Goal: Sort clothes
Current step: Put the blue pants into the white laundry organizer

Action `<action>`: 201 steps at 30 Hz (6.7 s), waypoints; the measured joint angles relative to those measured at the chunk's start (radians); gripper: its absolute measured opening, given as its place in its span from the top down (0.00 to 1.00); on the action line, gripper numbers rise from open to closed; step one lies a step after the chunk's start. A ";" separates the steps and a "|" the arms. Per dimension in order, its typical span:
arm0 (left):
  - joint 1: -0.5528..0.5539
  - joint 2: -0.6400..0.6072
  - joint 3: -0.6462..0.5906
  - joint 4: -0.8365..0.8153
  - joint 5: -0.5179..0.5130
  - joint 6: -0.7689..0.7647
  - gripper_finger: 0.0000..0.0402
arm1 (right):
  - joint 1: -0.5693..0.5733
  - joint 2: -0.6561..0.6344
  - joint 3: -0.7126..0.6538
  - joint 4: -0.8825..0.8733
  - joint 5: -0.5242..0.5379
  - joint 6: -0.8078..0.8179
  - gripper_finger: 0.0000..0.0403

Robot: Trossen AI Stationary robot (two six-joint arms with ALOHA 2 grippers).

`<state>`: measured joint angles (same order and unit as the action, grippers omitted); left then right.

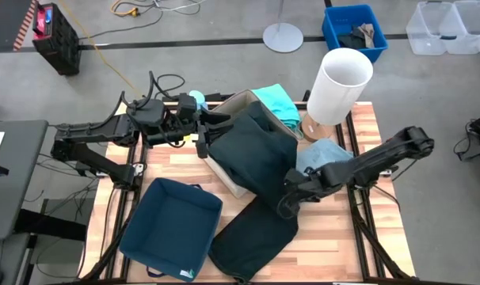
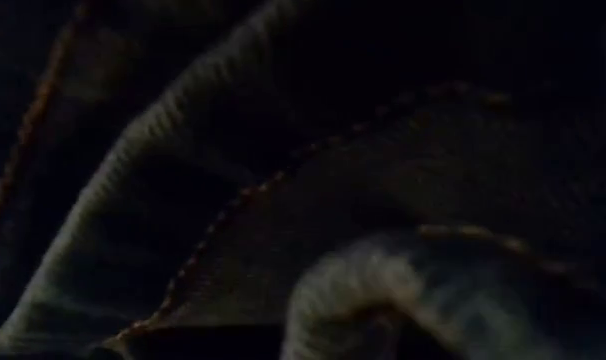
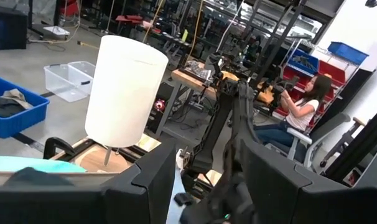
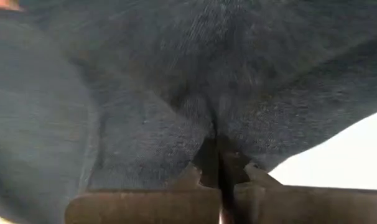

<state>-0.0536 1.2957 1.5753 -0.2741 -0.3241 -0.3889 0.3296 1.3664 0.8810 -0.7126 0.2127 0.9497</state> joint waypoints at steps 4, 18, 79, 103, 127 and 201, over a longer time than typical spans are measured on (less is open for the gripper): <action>0.004 0.000 0.000 -0.001 0.000 0.003 0.57 | 0.021 -0.102 0.043 -0.035 0.054 -0.052 1.00; 0.005 0.000 0.000 -0.002 -0.002 0.011 0.57 | -0.008 -0.302 0.300 -0.001 0.154 -0.365 1.00; 0.005 -0.001 0.000 -0.031 -0.023 -0.022 0.57 | -0.358 -0.127 0.674 -0.171 -0.016 -0.627 0.38; 0.009 -0.001 0.000 -0.036 -0.024 0.001 0.57 | -0.227 -0.385 0.146 -0.335 0.000 -0.426 0.38; 0.009 -0.001 0.000 -0.034 -0.023 -0.019 0.57 | -0.327 -0.307 -0.118 0.013 -0.002 -0.563 0.45; 0.004 -0.001 0.000 -0.036 -0.029 -0.042 0.57 | -0.500 0.225 0.863 0.372 -0.076 -0.948 1.00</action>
<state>-0.0493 1.2949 1.5749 -0.3103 -0.3531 -0.4309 -0.1707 1.5916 1.7443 -0.3405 0.1368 0.0017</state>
